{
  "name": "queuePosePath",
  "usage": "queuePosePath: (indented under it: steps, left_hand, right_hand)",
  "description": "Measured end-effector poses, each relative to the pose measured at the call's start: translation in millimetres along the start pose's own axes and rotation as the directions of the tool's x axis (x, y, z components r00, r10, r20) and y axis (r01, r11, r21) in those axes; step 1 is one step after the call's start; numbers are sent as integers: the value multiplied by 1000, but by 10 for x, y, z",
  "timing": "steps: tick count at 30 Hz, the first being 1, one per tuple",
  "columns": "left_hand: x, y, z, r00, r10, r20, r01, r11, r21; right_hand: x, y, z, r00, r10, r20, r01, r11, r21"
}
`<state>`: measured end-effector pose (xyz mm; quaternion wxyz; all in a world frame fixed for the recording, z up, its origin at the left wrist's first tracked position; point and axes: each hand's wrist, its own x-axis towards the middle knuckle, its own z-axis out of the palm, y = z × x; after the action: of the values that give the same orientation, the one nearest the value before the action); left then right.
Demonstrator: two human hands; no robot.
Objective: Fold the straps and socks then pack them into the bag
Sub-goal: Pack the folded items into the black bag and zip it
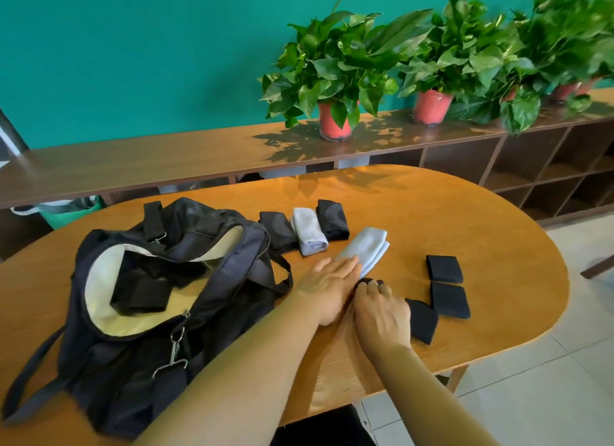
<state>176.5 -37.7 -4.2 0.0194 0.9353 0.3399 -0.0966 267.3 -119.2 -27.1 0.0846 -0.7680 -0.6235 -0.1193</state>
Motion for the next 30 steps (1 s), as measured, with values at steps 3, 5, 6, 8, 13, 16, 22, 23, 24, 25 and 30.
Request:
queuePosePath:
  steps: [3,5,6,8,13,16,22,23,24,25,30]
  left_hand:
    - [150,-3,63,1000,-9,26,9,1000,6]
    - [194,-25,46,999,-18,28,18,1000,11]
    - [202,-39,33,999,-24,28,23,999,22]
    - [214,-59,10,999,-35,37,33,998,61]
    - [265,-110,9,997,-61,38,55,987,149]
    - [256,-135,-16,999,-47,28,42,989,145]
    - [8,-324,-141,992,-21,-122,32,996,87]
    - [-61,-379,-207,988,-32,-150,46,995,92]
    - [-140,-434,-288,984,-46,-173,63,993,98]
    - [-233,-492,-371,979,-64,-195,84,991,101]
    - [-877,-888,-647,936,-206,-285,230,972,50]
  right_hand:
    - [42,46,19,1000,-15,-16,15,1000,2]
    - [61,72,17,1000,-10,-27,10,1000,1]
    - [64,77,12,999,-12,-39,12,1000,-1]
    - [54,82,-1,998,-23,-55,23,1000,-5]
    - [35,78,-15,997,-26,-76,27,1000,8]
    - [45,75,-19,999,-4,-47,5,1000,19]
    - [166,129,-191,997,53,-62,-53,999,10]
    - [190,127,-287,996,87,-26,-88,996,-28]
    - [211,121,-389,994,107,5,-106,991,-80]
    - [232,125,-461,992,124,31,-120,987,-103]
    - [241,-2,-739,985,162,57,-154,979,-135]
